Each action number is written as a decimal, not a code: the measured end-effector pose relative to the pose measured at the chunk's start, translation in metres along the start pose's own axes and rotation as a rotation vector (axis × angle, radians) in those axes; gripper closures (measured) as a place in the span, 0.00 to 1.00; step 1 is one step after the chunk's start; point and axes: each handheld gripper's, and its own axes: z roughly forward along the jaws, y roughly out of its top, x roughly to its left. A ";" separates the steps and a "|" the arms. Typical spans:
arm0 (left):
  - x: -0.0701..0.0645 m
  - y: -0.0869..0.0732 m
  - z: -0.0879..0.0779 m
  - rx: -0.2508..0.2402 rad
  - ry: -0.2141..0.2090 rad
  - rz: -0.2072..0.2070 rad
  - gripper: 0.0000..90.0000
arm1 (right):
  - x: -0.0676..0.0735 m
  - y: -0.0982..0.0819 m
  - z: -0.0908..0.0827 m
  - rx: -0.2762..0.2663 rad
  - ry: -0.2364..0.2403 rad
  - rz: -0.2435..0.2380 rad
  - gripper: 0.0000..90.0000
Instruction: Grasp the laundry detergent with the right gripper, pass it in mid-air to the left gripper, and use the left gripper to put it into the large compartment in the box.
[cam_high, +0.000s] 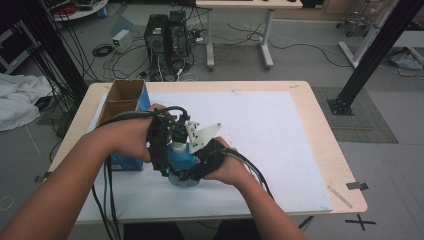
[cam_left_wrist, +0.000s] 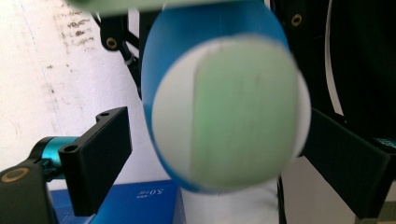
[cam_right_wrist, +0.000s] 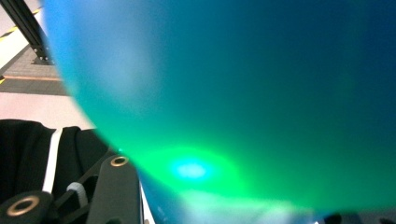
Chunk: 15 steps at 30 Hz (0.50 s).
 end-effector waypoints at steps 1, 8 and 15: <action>0.000 0.000 0.000 -0.001 0.001 0.001 0.10 | 0.000 0.002 0.001 0.000 -0.008 0.001 0.52; -0.001 0.002 0.001 -0.001 0.003 0.000 0.10 | -0.001 0.006 0.004 0.003 -0.022 -0.012 0.52; 0.000 0.001 0.005 0.005 0.014 -0.006 0.10 | 0.001 0.009 0.008 -0.012 -0.006 0.006 0.52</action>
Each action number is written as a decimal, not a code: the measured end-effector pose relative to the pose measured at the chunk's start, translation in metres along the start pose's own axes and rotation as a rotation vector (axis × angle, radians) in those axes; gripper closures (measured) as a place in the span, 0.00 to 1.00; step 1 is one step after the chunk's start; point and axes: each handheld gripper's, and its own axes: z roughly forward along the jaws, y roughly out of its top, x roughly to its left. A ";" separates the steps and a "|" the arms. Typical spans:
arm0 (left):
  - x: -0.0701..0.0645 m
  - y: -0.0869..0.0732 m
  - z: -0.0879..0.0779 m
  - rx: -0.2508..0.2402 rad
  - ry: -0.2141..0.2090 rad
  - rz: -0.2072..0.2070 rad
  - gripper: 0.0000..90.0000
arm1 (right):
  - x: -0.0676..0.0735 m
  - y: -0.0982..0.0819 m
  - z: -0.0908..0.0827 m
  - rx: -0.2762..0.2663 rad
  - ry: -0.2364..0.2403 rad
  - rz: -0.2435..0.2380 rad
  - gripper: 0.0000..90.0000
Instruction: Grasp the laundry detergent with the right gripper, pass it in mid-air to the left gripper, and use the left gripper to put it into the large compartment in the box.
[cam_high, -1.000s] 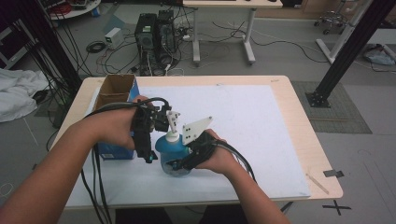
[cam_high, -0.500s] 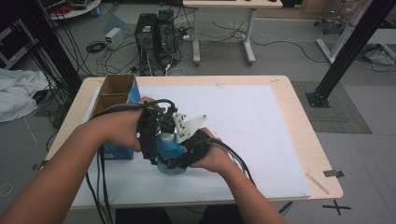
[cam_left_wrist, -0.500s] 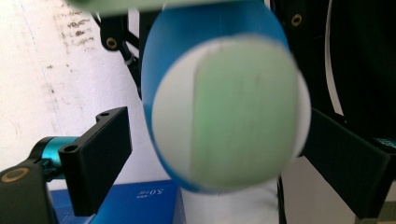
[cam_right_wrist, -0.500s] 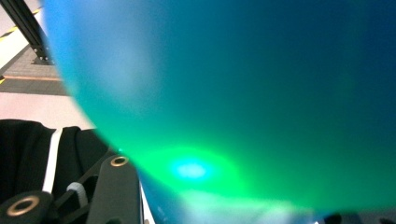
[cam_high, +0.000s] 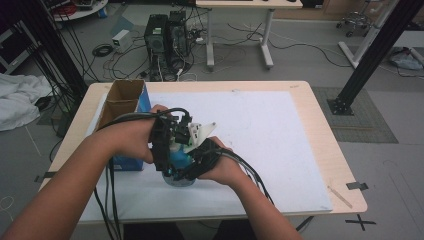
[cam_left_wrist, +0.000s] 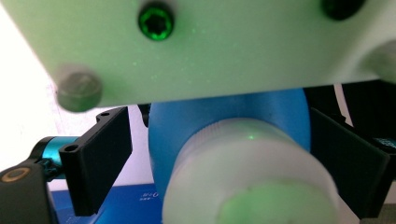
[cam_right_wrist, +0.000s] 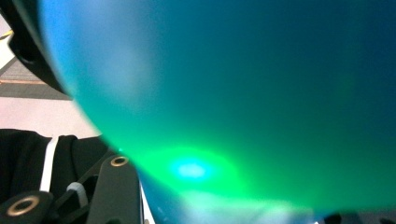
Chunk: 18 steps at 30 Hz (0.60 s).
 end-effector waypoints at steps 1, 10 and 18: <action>0.000 0.000 0.000 0.001 0.000 -0.001 0.10 | 0.000 0.000 0.000 0.000 0.001 -0.001 0.52; 0.001 -0.003 0.005 0.002 -0.001 -0.013 0.10 | -0.001 0.000 0.001 -0.004 -0.006 0.000 0.52; 0.001 -0.003 0.006 0.001 0.009 -0.010 0.11 | 0.000 0.000 0.002 -0.006 -0.002 0.004 0.52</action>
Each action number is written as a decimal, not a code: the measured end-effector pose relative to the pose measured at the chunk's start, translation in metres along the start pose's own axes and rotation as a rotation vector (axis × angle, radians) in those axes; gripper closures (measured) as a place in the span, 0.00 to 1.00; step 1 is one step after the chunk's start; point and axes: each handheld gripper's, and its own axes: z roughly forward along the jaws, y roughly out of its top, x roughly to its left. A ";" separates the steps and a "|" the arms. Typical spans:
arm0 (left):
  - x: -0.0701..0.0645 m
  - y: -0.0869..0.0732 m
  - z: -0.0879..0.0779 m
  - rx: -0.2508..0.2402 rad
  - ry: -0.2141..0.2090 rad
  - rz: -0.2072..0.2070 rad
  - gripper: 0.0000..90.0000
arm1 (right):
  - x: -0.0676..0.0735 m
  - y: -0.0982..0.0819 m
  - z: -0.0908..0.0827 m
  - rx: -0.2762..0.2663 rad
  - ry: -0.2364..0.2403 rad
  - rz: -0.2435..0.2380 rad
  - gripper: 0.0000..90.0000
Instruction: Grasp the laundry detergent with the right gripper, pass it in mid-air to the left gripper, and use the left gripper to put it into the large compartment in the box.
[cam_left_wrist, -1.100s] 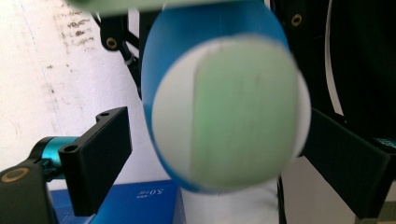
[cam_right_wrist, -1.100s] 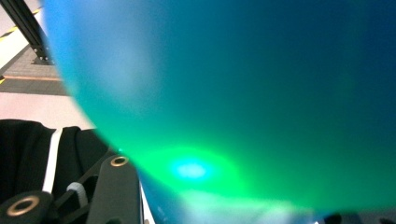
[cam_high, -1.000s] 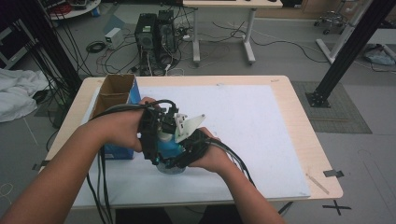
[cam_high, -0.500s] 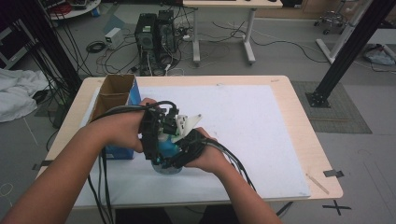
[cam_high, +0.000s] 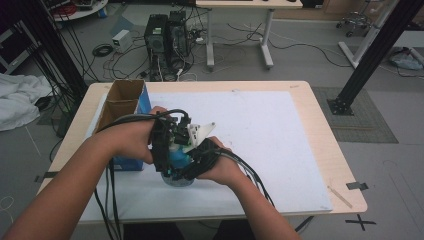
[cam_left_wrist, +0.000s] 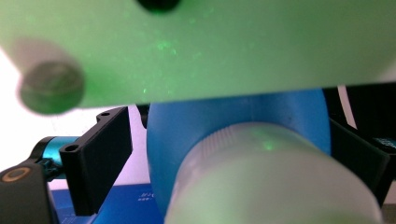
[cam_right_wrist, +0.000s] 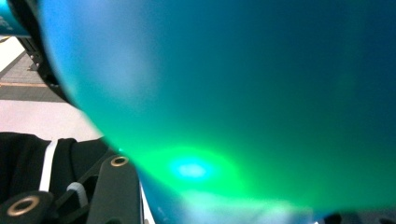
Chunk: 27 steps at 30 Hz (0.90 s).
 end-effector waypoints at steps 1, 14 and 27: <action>0.000 0.000 0.000 0.000 0.000 0.001 0.12 | 0.000 0.000 0.000 -0.001 -0.004 -0.001 0.52; -0.001 -0.001 -0.002 -0.006 0.003 0.008 0.22 | 0.000 0.000 -0.001 -0.003 -0.013 -0.001 0.52; -0.001 0.000 -0.002 0.001 -0.004 0.011 0.30 | 0.001 0.001 -0.001 -0.010 -0.018 0.003 0.52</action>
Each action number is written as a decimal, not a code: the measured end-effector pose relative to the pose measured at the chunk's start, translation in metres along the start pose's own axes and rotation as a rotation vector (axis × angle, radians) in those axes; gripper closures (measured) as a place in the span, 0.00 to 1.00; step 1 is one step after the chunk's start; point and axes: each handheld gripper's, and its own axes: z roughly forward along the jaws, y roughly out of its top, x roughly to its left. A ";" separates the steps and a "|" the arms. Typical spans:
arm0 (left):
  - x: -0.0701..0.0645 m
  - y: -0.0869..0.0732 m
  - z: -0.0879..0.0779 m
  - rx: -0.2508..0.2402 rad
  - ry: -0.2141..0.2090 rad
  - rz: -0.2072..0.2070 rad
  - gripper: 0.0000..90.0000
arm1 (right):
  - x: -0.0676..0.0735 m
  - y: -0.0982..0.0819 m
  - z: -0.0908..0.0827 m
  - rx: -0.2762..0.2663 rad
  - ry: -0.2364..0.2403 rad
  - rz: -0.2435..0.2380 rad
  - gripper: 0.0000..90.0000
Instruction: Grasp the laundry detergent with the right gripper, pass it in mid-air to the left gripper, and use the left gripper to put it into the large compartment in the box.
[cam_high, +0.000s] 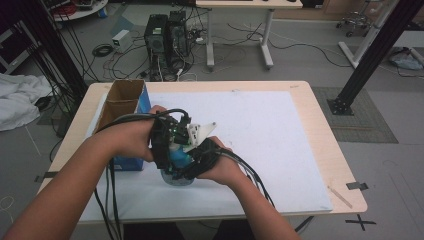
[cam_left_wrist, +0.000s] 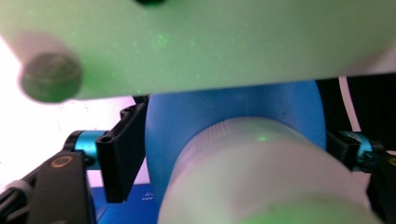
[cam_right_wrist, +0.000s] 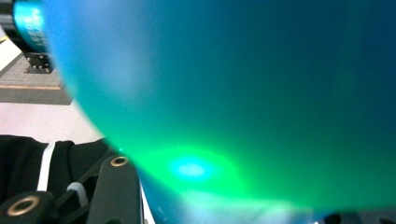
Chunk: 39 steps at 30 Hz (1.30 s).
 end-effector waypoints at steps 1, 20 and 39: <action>0.000 0.000 0.000 0.000 0.000 0.000 0.30 | 0.000 0.000 0.000 0.000 0.000 0.000 0.52; 0.001 0.001 0.000 0.007 -0.006 0.002 0.34 | 0.000 0.000 0.001 -0.001 0.010 0.005 0.52; 0.002 0.000 0.000 0.012 -0.014 0.007 0.43 | -0.001 0.000 0.003 -0.005 0.006 0.005 0.52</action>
